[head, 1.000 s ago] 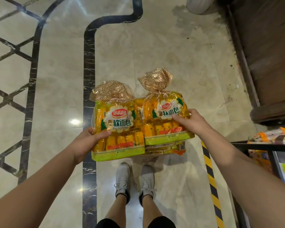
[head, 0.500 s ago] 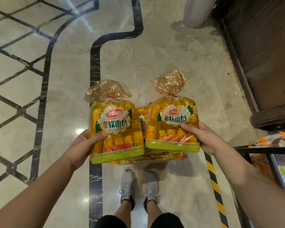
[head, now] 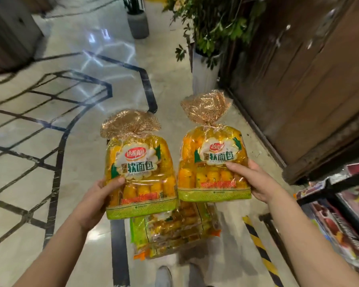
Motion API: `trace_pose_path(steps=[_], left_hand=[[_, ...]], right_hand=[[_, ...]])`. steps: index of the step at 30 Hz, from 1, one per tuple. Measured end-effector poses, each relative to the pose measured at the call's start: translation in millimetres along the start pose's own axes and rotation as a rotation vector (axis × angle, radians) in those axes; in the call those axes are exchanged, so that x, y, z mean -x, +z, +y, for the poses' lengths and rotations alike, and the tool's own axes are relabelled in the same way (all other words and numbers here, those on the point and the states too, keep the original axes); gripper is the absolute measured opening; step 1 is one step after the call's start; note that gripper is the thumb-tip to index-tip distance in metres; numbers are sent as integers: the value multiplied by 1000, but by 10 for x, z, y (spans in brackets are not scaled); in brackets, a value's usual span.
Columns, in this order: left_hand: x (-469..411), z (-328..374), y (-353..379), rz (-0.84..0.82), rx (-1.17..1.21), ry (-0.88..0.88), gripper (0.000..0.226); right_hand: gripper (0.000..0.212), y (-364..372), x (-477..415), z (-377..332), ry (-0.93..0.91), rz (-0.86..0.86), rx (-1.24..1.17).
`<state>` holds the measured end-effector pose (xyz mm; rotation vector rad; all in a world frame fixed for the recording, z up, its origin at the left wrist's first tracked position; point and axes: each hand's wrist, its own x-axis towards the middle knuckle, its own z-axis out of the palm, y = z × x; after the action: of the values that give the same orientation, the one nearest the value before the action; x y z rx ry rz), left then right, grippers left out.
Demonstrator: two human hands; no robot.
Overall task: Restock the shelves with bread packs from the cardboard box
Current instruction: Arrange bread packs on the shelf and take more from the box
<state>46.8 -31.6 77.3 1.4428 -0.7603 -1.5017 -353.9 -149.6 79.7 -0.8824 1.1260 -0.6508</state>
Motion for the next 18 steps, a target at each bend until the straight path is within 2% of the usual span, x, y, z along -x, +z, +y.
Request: trace_pose_path(steps=[2, 8, 12, 18], left_hand=[[42, 227, 106, -23, -5, 53, 101], [63, 741, 352, -136, -37, 178, 104], [-3, 898, 434, -233, -18, 203, 77], [-84, 1199, 731, -392, -55, 273, 105]], right_hand=[[64, -49, 219, -230, -61, 25, -28], [59, -169, 895, -650, -263, 105, -70], [57, -178, 1342, -694, -337, 197, -110], [53, 34, 2054, -589, -433, 419, -159]])
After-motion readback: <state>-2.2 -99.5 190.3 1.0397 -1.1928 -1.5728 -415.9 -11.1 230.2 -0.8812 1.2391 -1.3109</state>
